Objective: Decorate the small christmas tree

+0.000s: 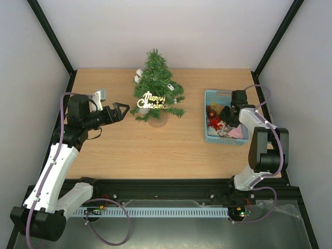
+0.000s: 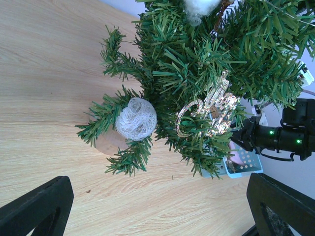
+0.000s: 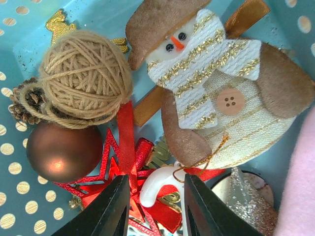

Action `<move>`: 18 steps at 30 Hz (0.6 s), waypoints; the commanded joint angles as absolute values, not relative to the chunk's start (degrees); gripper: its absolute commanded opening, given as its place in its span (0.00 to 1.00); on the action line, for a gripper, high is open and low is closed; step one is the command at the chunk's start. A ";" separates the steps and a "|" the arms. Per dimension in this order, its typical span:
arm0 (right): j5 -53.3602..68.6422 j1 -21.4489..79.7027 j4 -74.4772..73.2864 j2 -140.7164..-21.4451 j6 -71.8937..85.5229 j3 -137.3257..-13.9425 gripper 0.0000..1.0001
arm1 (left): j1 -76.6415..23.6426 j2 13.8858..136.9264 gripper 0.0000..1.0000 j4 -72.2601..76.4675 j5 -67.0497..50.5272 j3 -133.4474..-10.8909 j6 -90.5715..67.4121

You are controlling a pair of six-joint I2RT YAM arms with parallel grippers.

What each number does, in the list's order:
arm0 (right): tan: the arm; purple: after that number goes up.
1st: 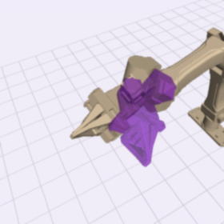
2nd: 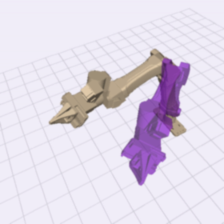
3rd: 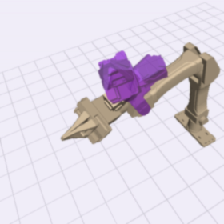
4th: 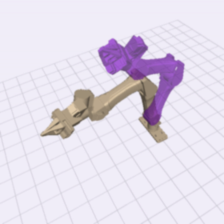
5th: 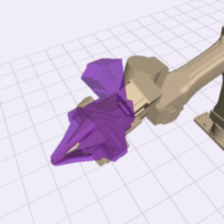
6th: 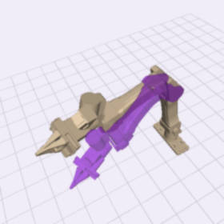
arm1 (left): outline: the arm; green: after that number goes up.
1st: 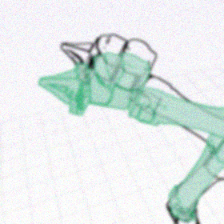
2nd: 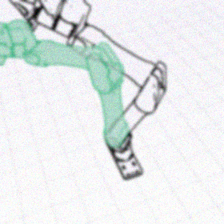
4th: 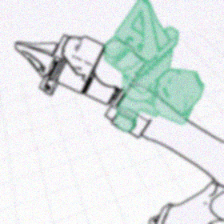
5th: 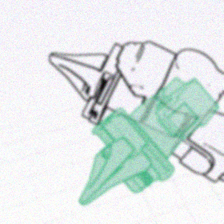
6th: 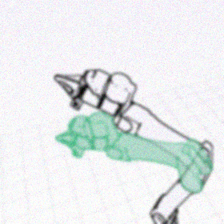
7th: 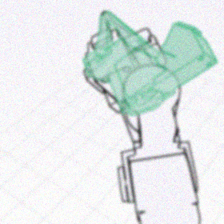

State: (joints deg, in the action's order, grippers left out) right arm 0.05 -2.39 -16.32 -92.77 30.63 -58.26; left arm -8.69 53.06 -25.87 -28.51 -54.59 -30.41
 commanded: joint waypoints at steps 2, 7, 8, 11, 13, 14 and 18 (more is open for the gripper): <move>1.64 -2.55 -16.66 -94.71 32.69 -58.96 0.31 | -8.27 53.07 0.99 -25.27 -29.48 -54.45 -30.06; 0.52 -2.55 -17.11 -95.15 32.46 -59.01 0.31 | -8.09 53.13 0.99 -25.27 -29.71 -54.36 -29.87; 0.34 -2.55 -17.16 -94.97 32.43 -58.98 0.31 | -8.02 53.12 0.99 -25.25 -29.74 -54.38 -29.88; -0.03 -2.55 -17.46 -94.37 32.34 -58.88 0.31 | -7.87 53.14 0.99 -25.06 -29.98 -54.29 -29.83; -0.62 -2.55 -17.70 -93.88 32.21 -59.04 0.31 | -7.82 53.17 0.99 -25.01 -30.10 -54.20 -29.80; -0.95 -2.55 -17.98 -93.79 32.05 -59.23 0.31 | -7.82 53.17 0.99 -24.92 -30.18 -54.22 -29.86; -1.86 -2.71 -18.70 -91.71 31.80 -59.52 0.31 | -7.73 53.19 0.99 -25.01 -30.36 -54.25 -29.79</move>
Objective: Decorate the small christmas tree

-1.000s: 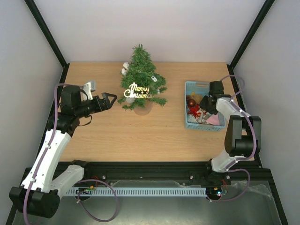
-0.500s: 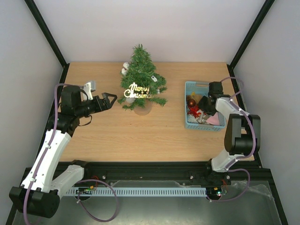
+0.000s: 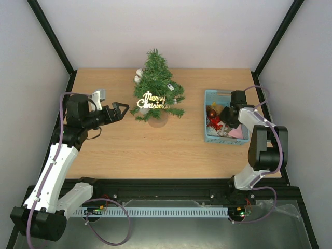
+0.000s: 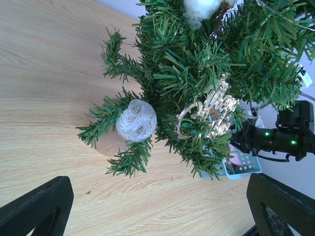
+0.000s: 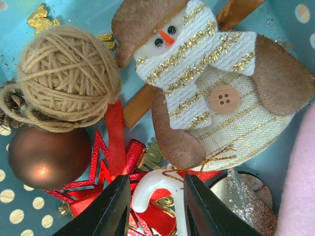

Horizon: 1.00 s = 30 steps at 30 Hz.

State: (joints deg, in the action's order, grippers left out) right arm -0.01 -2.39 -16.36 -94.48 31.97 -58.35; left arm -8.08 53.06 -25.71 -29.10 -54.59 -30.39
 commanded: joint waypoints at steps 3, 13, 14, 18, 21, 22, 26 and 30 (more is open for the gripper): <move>-1.92 -2.93 -20.26 -91.05 31.14 -60.10 0.31 | -7.65 53.10 0.99 -25.05 -30.41 -54.19 -29.75; 2.62 -4.20 -18.29 -91.71 32.74 -57.34 0.40 | -7.60 53.05 0.99 -24.83 -30.76 -53.96 -29.79; 2.99 -4.28 -18.07 -91.95 32.92 -57.30 0.40 | -7.64 53.07 0.99 -24.80 -30.75 -53.96 -29.79; 3.96 -4.52 -17.62 -93.27 33.29 -57.70 0.40 | -7.56 53.04 0.99 -24.71 -30.85 -53.83 -29.79; 4.39 -4.57 -17.39 -93.88 33.50 -57.67 0.39 | -7.56 53.06 0.99 -24.61 -30.85 -53.79 -29.71; 4.31 -4.57 -17.47 -93.99 33.49 -57.61 0.38 | -7.49 53.08 0.99 -24.54 -30.92 -53.79 -29.73; 4.18 -4.65 -17.09 -94.58 33.40 -57.05 0.36 | -7.47 53.21 0.99 -24.36 -31.05 -53.70 -29.79; 3.92 -4.91 -16.57 -95.21 33.40 -57.06 0.35 | -7.40 53.29 0.99 -24.26 -31.20 -53.79 -29.72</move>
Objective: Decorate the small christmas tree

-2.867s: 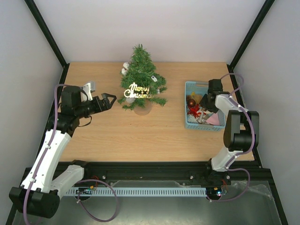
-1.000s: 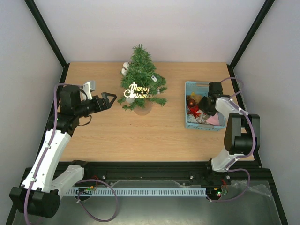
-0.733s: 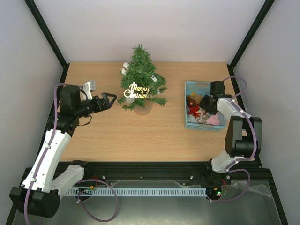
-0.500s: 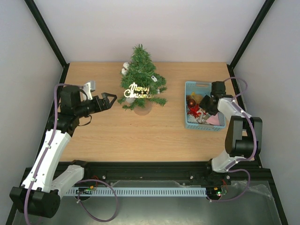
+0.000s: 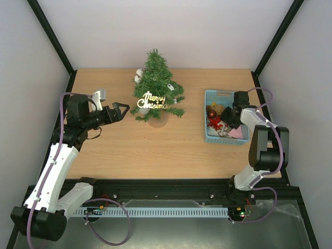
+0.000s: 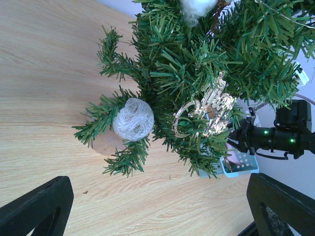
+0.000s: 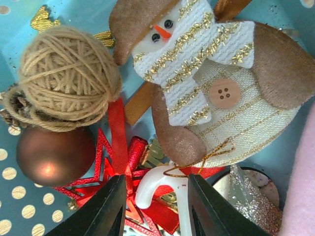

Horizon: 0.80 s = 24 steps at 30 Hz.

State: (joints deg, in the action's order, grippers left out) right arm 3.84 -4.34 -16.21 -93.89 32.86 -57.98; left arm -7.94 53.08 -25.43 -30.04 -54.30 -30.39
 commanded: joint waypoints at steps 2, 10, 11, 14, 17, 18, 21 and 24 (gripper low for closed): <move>3.83 -5.16 -16.60 -95.48 33.25 -57.41 0.34 | -7.38 53.33 0.99 -24.26 -31.19 -53.79 -29.71; 3.60 -6.21 -17.16 -96.04 32.71 -58.35 0.26 | -7.21 53.43 0.99 -23.86 -31.51 -53.66 -29.93; 3.54 -6.34 -17.14 -96.00 32.70 -58.28 0.26 | -7.21 53.36 0.99 -23.66 -31.57 -53.62 -30.01; 3.52 -6.78 -16.99 -95.95 32.65 -58.32 0.25 | -7.18 53.53 0.99 -23.39 -31.81 -53.53 -30.14; 3.47 -7.19 -16.87 -96.04 32.61 -58.65 0.23 | -7.21 53.68 0.99 -23.21 -31.93 -53.48 -30.15; 3.51 -7.35 -16.89 -96.18 32.54 -58.96 0.22 | -7.21 53.69 0.99 -23.28 -31.91 -53.52 -30.12; 3.52 -7.55 -17.01 -96.60 32.48 -59.73 0.20 | -7.21 53.76 0.99 -23.25 -31.90 -53.45 -30.02; 3.67 -7.56 -16.93 -97.15 32.52 -60.21 0.19 | -7.21 53.71 0.99 -23.27 -31.95 -53.42 -30.10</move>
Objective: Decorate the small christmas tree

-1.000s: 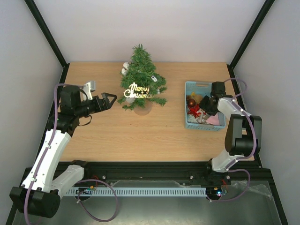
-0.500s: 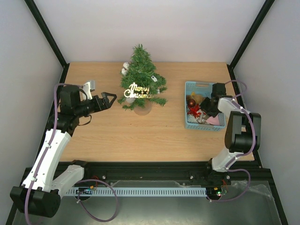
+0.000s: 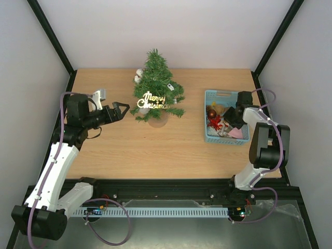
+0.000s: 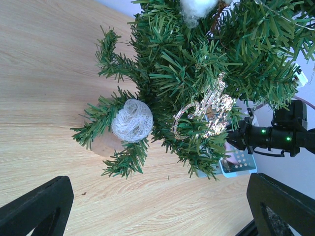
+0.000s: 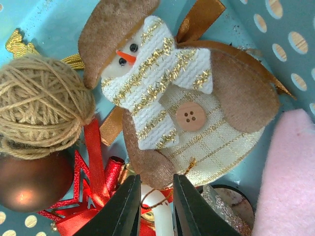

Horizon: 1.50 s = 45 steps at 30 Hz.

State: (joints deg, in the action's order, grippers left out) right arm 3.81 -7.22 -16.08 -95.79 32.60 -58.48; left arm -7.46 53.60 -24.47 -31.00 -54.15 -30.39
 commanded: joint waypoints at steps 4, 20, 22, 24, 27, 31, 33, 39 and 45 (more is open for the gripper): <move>4.19 -7.56 -16.70 -97.28 32.67 -60.26 0.14 | -7.15 53.83 0.99 -23.12 -31.95 -53.44 -30.12; 4.74 -7.56 -18.31 -93.31 32.31 -60.32 0.01 | -7.08 53.44 0.99 -23.31 -32.38 -53.21 -30.21; 4.55 -7.56 -19.44 -91.04 32.15 -60.99 0.01 | -7.12 53.29 0.99 -23.39 -32.42 -53.34 -30.19; 4.28 -7.56 -20.82 -88.80 31.80 -61.69 0.01 | -7.12 53.18 0.99 -23.45 -32.45 -53.42 -30.38; 4.12 -7.49 -22.95 -85.56 31.35 -62.86 0.01 | -7.12 52.83 0.99 -23.39 -32.53 -53.42 -30.64; 4.68 -7.47 -25.50 -81.61 30.94 -64.47 0.01 | -7.12 52.48 0.99 -23.47 -32.59 -53.58 -31.08; 5.31 -7.43 -26.69 -79.83 30.94 -65.19 0.01 | -7.12 52.30 0.99 -23.55 -32.72 -53.82 -31.27; 7.61 -6.74 -30.30 -75.42 30.69 -68.32 0.01 | -7.11 51.77 0.99 -22.40 -35.80 -54.39 -32.50; 9.98 -5.70 -34.24 -73.66 29.70 -74.75 0.01 | -7.12 51.23 0.99 -22.45 -35.61 -57.46 -33.60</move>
State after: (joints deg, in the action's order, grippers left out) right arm 7.31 -6.55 -28.80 -75.33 31.00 -69.76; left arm -7.42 52.34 -23.20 -34.46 -54.02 -32.47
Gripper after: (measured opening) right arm 0.016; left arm 0.993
